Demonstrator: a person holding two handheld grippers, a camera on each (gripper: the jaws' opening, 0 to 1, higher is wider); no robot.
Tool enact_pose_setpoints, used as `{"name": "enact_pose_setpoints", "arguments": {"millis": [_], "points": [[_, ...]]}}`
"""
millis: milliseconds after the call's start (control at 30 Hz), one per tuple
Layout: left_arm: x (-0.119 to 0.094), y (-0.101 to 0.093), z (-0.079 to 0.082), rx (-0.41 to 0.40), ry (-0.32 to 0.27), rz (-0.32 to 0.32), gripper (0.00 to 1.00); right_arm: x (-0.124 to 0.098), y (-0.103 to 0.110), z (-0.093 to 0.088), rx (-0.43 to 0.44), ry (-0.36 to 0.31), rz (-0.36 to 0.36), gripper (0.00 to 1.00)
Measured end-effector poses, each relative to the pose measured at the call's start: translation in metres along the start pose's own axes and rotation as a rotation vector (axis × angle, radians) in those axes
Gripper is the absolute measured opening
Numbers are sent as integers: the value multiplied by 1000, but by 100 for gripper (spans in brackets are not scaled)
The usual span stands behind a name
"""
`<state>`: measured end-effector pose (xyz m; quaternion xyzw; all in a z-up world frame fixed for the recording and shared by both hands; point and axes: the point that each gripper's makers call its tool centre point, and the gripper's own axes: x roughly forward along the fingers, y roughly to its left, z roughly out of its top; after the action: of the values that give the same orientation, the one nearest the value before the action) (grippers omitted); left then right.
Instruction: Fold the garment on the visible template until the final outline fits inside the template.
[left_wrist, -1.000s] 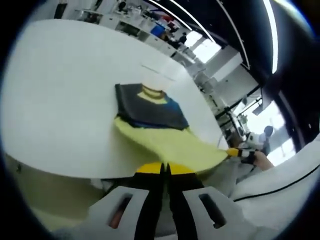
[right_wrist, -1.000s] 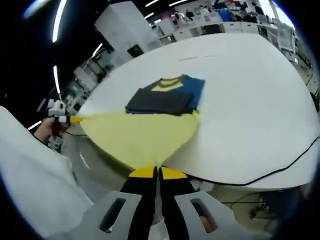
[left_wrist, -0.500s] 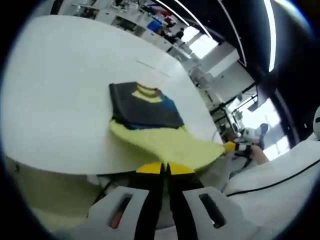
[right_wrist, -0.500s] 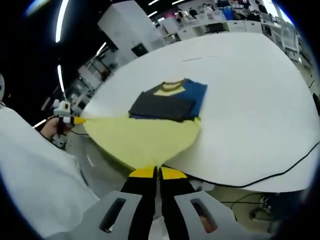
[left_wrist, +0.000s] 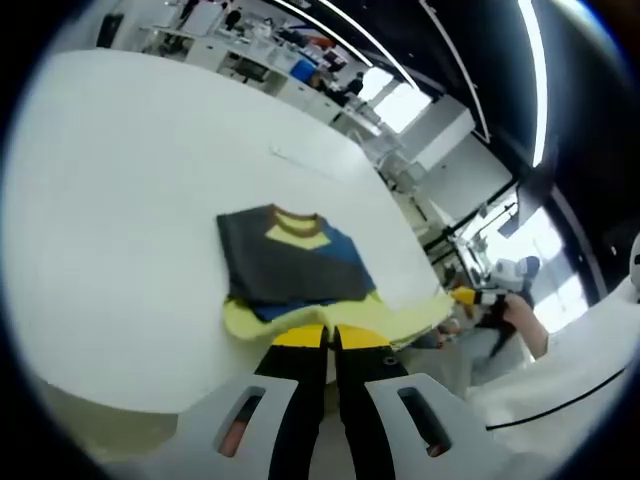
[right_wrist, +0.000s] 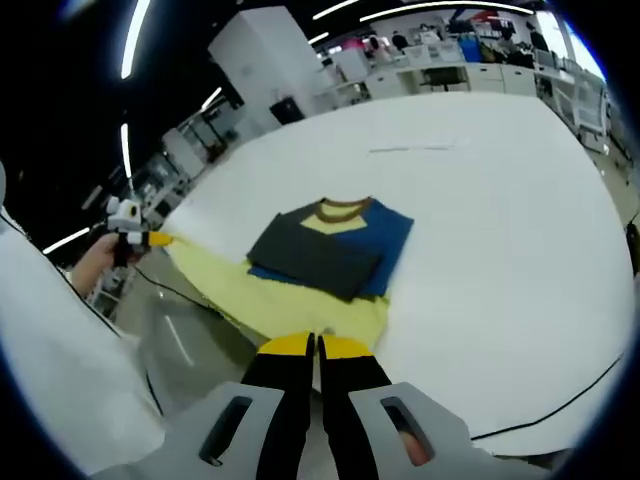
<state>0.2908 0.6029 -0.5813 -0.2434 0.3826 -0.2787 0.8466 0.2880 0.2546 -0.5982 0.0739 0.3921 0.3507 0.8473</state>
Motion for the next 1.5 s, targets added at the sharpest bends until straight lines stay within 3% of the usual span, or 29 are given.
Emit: {"name": "enact_pose_setpoints", "arguments": {"millis": [233, 533, 967, 1500], "points": [[16, 13, 24, 4, -18, 10, 0, 16, -20, 37, -35, -28, -6, 2], [32, 25, 50, -27, -43, 1, 0, 30, -39, 64, -25, -63, 1, 2], [66, 48, 72, -66, -8, 5, 0, 56, -67, 75, -6, -42, -20, 2], [92, 82, 80, -102, 36, 31, 0, 88, -88, 87, 65, -47, -6, 2]]}}
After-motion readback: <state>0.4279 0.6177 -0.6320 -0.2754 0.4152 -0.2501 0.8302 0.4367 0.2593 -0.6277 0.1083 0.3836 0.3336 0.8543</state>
